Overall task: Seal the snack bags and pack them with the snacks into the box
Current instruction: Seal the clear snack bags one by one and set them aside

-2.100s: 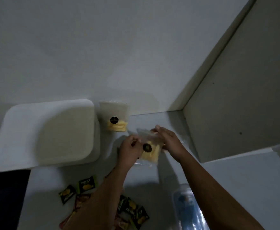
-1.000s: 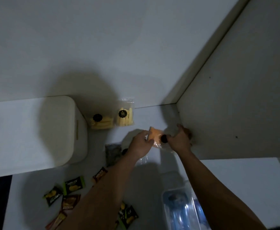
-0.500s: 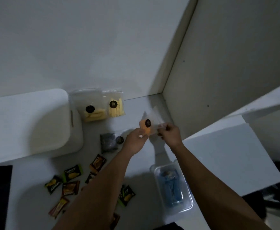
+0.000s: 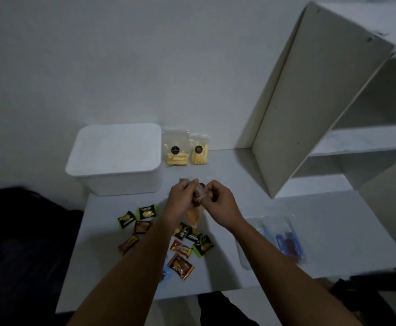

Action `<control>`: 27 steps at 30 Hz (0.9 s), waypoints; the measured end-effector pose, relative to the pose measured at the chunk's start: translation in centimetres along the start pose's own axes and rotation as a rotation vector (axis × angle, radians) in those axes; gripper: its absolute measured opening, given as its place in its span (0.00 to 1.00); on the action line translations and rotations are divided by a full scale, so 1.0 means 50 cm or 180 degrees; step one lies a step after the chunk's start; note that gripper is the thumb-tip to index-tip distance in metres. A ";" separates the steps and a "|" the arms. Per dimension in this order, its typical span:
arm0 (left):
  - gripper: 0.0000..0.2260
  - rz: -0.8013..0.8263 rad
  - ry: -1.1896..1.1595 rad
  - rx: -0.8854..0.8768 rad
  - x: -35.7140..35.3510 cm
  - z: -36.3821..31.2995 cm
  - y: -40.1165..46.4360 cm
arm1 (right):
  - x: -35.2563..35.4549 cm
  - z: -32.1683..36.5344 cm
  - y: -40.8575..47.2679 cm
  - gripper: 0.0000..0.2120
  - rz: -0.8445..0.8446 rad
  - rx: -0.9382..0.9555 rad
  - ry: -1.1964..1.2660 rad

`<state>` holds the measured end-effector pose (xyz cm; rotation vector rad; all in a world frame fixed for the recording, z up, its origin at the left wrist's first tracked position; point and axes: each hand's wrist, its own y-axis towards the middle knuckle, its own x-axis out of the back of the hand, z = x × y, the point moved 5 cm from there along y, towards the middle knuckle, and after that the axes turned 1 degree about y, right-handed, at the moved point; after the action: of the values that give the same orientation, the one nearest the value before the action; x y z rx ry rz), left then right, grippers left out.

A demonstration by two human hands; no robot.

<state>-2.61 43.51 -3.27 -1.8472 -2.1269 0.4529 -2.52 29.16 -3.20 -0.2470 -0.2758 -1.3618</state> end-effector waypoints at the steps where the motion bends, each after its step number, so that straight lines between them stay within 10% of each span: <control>1: 0.08 -0.0021 0.0011 -0.0026 0.022 -0.001 -0.026 | -0.017 0.017 -0.018 0.07 0.0056 0.0069 0.0024; 12: 0.11 0.0004 0.0690 -0.0319 0.163 -0.008 -0.180 | -0.109 0.133 -0.098 0.07 0.0527 0.0088 0.0229; 20: 0.14 -0.0209 0.1675 -0.0598 0.205 -0.031 -0.205 | -0.094 0.138 -0.086 0.04 -0.0218 -0.0180 -0.0534; 27: 0.14 -0.0632 0.1806 -0.1022 0.229 -0.051 -0.219 | -0.107 0.180 -0.080 0.07 0.0454 -0.0156 -0.0558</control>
<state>-12.97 53.56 3.74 -1.6249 -2.0163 -0.4354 -7.87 36.32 3.56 -0.4205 -0.3646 -1.2085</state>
